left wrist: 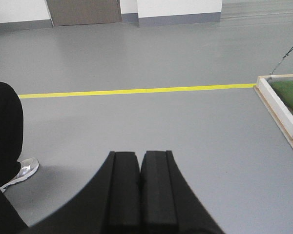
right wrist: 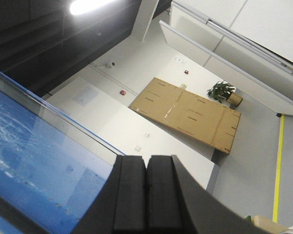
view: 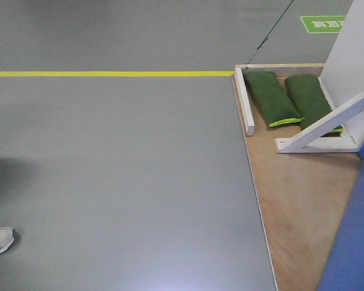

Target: Move to blue door and open it

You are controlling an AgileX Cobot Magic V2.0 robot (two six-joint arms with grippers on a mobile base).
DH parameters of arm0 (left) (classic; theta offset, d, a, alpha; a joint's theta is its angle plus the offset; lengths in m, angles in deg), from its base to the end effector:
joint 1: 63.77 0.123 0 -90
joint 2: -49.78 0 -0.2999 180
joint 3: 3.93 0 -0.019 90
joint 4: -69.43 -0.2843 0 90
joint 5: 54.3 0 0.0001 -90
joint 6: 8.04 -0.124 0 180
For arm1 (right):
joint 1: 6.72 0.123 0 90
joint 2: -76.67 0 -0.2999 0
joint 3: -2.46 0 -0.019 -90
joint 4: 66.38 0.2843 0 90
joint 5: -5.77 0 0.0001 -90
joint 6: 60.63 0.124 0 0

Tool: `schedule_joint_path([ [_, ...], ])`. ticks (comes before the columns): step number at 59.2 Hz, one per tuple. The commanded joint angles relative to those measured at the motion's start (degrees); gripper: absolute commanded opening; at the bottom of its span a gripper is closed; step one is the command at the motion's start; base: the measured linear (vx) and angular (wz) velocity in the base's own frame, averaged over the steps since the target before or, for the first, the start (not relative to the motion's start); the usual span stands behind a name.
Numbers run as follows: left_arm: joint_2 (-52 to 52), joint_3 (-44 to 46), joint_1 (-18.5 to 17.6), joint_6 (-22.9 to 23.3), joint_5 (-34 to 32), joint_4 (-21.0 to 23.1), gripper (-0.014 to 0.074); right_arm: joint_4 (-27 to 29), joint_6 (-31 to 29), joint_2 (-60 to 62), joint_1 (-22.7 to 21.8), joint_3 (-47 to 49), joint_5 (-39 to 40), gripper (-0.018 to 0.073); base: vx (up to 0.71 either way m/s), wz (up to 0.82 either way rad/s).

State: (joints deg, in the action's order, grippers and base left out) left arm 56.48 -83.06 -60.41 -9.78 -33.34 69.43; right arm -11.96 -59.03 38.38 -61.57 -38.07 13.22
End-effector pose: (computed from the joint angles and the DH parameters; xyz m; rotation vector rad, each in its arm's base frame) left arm 0.1028 0.0060 0.1617 -0.0264 1.8641 0.0616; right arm 0.0807 -0.1372 0.4156 1.1191 0.6645 -0.0546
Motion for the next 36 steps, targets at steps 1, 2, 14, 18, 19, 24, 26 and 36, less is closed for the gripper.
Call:
schedule_joint_path([
  [1,-0.83,-0.22,-0.44,0.18,-4.47,0.0,0.007,-1.28,-0.61,-1.35,-0.16,1.57,-4.04,0.0002,0.0,0.0],
  [2,-0.83,-0.22,-0.44,0.18,-4.47,0.0,0.007,-1.28,-0.61,-1.47,-0.16,1.57,-4.54,0.0002,0.0,0.0],
  [14,-0.83,-0.22,-0.44,0.18,-4.47,0.0,0.007,-1.28,-0.61,-3.4,-0.16,1.57,-7.77,0.0002,0.0,0.0],
  [18,-0.83,-0.22,-0.44,0.18,-4.47,0.0,0.007,-0.96,-0.61,-4.06,-0.16,1.57,-8.56,0.0002,0.0,0.0],
  [19,-0.83,-0.22,-0.44,0.18,-4.47,0.0,0.007,-0.56,-0.61,-4.19,-0.16,1.57,-8.71,0.0002,0.0,0.0],
  [24,-0.83,-0.22,-0.44,0.18,-4.47,0.0,0.007,1.84,-0.61,-4.27,-0.16,1.57,-9.84,0.0002,0.0,0.0],
  [26,-0.83,-0.22,-0.44,0.18,-4.47,0.0,0.007,2.88,-0.61,-4.27,-0.16,1.57,-10.8,0.0002,0.0,0.0],
  [36,-0.83,-0.22,-0.44,0.18,-4.47,0.0,0.007,6.13,-0.61,-4.27,-0.16,1.57,-17.37,0.0002,0.0,0.0],
])
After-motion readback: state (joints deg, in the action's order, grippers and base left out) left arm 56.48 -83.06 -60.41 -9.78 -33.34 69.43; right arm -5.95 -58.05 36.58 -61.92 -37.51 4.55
